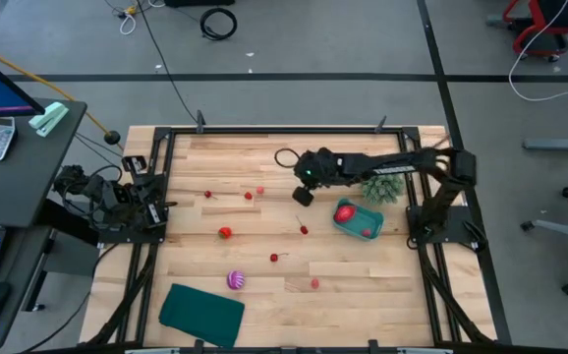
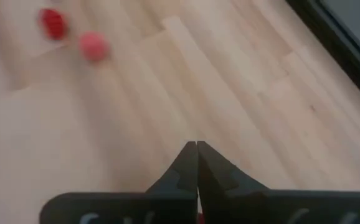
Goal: Pick and placing Produce into tupperware
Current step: Put the cherry into the green bin
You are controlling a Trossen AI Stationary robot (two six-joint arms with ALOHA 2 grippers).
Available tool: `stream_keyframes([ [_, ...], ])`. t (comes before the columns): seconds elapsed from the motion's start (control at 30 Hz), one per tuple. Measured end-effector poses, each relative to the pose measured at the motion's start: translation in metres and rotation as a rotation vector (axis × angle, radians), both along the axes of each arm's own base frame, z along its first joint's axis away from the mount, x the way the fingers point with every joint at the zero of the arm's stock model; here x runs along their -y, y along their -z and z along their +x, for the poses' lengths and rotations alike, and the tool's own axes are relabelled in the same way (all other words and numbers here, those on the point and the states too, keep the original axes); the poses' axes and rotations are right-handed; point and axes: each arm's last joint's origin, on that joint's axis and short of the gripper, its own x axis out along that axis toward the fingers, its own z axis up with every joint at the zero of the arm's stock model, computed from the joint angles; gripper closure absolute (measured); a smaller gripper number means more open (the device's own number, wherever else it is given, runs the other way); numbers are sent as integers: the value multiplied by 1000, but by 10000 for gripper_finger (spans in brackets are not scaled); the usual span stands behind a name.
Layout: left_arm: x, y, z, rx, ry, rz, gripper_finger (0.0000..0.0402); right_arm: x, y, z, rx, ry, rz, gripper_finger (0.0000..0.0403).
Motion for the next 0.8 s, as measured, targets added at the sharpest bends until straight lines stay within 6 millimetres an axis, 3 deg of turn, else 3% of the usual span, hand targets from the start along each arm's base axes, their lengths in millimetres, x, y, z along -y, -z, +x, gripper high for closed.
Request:
stream_keyframes([
  [0.2,0,0,0,0,0,0,386,-58,-35,-33,-73,24,129,401],
  [0.37,0,0,0,0,1,-1,388,-100,-44,-58,-135,157,98,401],
  [0.57,0,0,0,0,1,-1,379,-130,-22,-74,-153,259,54,400],
  [0.8,0,0,0,0,1,-1,386,-141,14,-96,-189,317,47,400],
])
